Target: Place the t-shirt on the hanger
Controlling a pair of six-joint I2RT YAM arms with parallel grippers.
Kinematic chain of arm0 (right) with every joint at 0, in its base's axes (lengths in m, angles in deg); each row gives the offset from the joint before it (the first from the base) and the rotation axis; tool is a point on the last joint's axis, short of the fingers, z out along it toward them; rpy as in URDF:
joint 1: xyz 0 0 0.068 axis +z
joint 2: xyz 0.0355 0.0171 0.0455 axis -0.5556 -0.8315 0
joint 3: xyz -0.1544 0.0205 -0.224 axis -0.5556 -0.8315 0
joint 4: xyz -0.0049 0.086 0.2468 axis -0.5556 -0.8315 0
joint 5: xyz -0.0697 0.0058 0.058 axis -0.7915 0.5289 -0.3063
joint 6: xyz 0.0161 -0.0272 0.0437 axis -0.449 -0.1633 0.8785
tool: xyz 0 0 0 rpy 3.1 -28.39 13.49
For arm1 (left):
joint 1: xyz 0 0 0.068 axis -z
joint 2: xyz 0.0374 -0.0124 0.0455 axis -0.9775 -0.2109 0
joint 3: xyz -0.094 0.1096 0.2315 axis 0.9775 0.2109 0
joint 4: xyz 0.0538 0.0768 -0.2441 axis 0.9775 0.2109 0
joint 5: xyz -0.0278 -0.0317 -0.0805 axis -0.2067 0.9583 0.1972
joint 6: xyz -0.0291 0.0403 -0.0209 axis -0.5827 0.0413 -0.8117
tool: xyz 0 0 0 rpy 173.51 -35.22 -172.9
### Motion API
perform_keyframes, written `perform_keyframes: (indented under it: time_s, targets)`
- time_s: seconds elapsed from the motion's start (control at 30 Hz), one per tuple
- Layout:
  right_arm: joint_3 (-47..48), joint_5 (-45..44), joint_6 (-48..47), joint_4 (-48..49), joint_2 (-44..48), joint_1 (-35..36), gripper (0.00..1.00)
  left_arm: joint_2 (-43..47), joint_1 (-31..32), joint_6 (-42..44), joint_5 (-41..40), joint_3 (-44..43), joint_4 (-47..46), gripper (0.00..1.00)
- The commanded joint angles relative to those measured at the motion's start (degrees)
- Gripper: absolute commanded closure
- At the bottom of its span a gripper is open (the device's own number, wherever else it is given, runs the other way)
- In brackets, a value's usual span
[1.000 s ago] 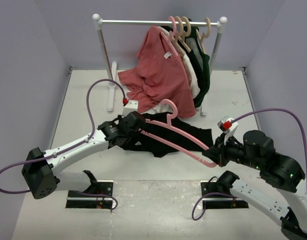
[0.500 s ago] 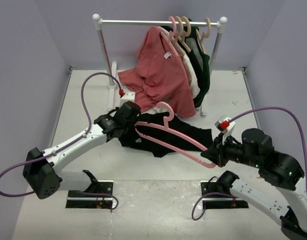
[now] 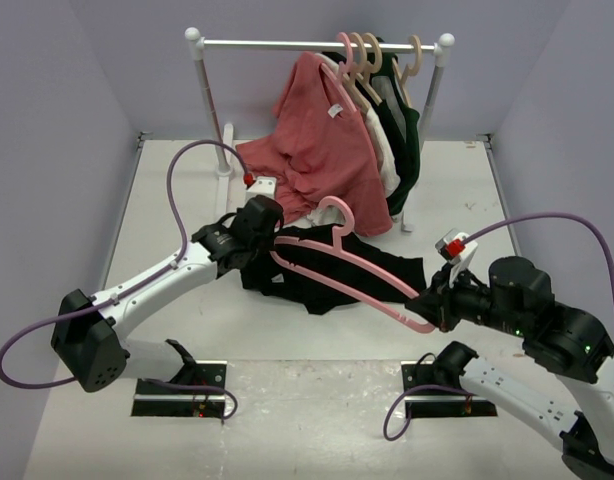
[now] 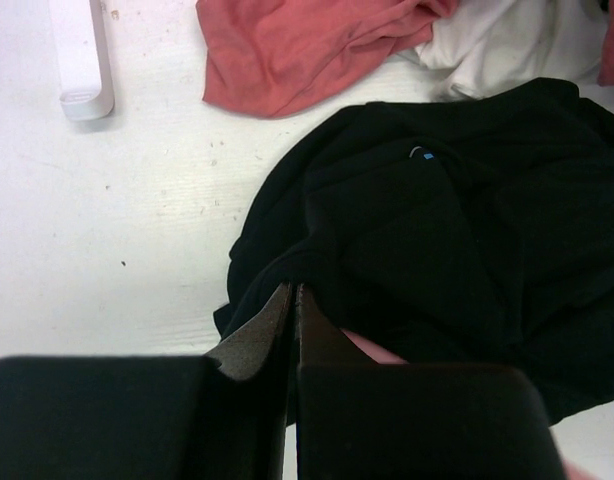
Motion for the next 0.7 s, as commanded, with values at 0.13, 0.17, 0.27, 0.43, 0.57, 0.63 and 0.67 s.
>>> perform_keyframes:
  time_s: [0.13,0.17,0.27,0.43,0.57,0.63,0.67]
  targets:
    - [-1.4,-1.8,0.6,2.2,-3.0,0.2,1.0,1.3,-1.1,1.7,1.0,-2.9,-2.1,1.0]
    - [-1.7,-2.2,0.7,2.6,-3.5,0.2,1.0,1.8,-1.1,1.7,1.4,-3.0,-2.0,1.0]
    - [-2.6,-2.3,0.6,4.2,-5.2,0.2,1.0,3.7,-1.1,2.2,3.1,-3.5,-1.9,1.0]
    - [-3.7,1.3,-0.2,10.8,-8.1,0.3,1.0,6.3,-1.1,3.7,5.8,-4.4,-0.7,1.0]
    - [-5.5,6.0,0.4,22.9,-8.5,0.3,1.0,9.0,-1.1,4.8,9.5,-4.9,-0.5,1.0]
    - [-9.5,14.7,0.6,35.3,-6.7,0.3,1.0,11.1,-1.1,5.9,11.6,-6.1,0.1,1.0]
    - [-11.9,18.0,0.7,39.9,-5.5,0.2,1.0,11.9,-1.1,6.5,12.3,-6.8,0.4,1.0]
